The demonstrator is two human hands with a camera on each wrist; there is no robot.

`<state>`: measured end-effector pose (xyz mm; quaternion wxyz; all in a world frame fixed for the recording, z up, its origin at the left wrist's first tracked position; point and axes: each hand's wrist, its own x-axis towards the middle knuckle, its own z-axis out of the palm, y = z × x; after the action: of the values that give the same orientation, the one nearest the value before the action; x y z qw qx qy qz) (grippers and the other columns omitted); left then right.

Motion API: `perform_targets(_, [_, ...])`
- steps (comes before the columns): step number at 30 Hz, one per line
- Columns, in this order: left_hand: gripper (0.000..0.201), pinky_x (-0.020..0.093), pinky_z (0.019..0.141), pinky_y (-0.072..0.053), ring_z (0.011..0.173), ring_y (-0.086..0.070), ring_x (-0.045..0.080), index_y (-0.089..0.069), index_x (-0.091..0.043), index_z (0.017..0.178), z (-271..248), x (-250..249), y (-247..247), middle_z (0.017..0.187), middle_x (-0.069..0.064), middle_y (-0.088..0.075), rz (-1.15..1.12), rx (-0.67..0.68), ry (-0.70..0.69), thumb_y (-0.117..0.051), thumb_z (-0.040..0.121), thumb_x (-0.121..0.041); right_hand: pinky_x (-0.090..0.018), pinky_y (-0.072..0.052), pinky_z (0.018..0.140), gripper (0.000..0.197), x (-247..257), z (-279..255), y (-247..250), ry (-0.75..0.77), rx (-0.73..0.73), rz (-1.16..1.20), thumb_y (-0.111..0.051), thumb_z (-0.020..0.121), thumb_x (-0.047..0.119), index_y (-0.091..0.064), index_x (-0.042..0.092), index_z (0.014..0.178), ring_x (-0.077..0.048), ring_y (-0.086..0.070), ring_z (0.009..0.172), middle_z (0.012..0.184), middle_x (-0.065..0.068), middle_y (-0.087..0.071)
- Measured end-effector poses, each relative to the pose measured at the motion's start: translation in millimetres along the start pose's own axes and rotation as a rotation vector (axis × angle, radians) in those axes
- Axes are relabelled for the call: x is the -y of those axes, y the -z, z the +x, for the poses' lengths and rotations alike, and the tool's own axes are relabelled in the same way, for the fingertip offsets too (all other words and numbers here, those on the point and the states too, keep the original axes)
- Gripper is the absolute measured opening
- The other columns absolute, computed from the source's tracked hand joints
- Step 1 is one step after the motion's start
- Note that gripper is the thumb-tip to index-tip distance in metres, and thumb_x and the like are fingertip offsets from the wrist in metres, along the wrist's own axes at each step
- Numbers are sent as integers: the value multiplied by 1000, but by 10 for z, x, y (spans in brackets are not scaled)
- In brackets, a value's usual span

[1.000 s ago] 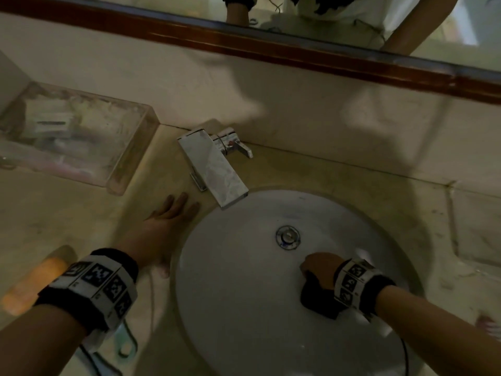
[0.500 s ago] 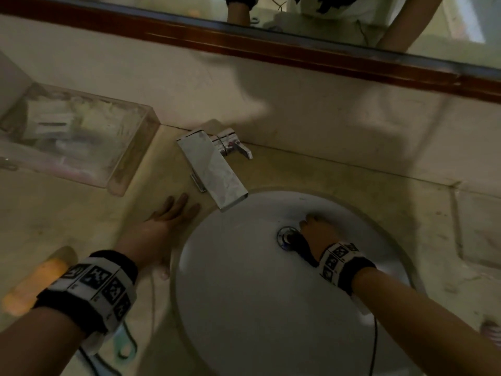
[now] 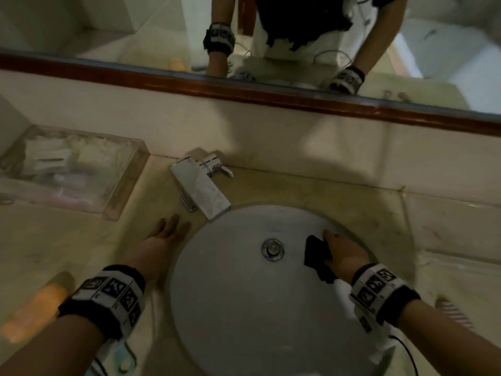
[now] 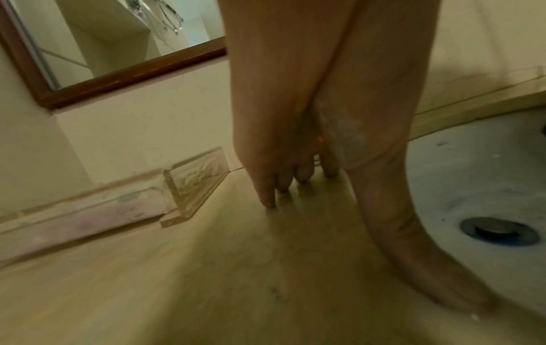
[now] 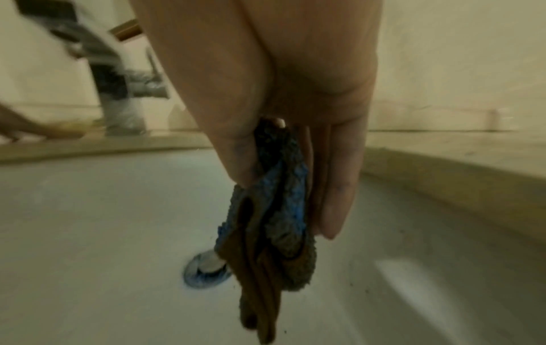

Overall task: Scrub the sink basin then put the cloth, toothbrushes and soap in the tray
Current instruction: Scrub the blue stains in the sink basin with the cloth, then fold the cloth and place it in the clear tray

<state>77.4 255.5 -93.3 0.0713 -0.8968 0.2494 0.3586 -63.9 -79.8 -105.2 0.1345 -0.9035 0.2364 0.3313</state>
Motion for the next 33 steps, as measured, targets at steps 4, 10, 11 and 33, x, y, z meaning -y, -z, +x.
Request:
perform_targets(4, [107,38,123,-11,150,4,26,8,-22,152,-136,-125,23,160,5,16,-4,-29,22,-71,81,-31,-25,-33,74,18,-23,-161,49,-22,-142,127,-50,92,22,-36,11,96,-17,-40,85,85,-5,-46])
perform_targets(10, [42,26,114,-27,138,-39,19,-41,-18,142,-431,-492,82,150,4,-40,-234,-300,-46,-40,101,-28,-30,-41,71,13,188,-470,170,23,-278,225,-52,91,21,-41,13,92,-24,-53,82,77,-5,-52])
perform_targets(11, [38,26,111,-32,132,-47,19,-50,-17,136,-474,-575,131,145,3,-47,-324,-298,-62,-43,100,-27,-32,-43,71,14,233,-512,184,27,-303,244,-53,90,22,-42,13,93,-26,-57,84,85,-9,-57])
perform_targets(33, [22,28,72,-56,82,-66,27,-60,3,106,-907,-1188,83,92,16,-68,-1247,12,-195,-60,92,-14,-22,-53,78,47,735,-1558,-449,359,-359,998,-58,86,-5,-49,23,122,-16,-58,102,128,-6,-51])
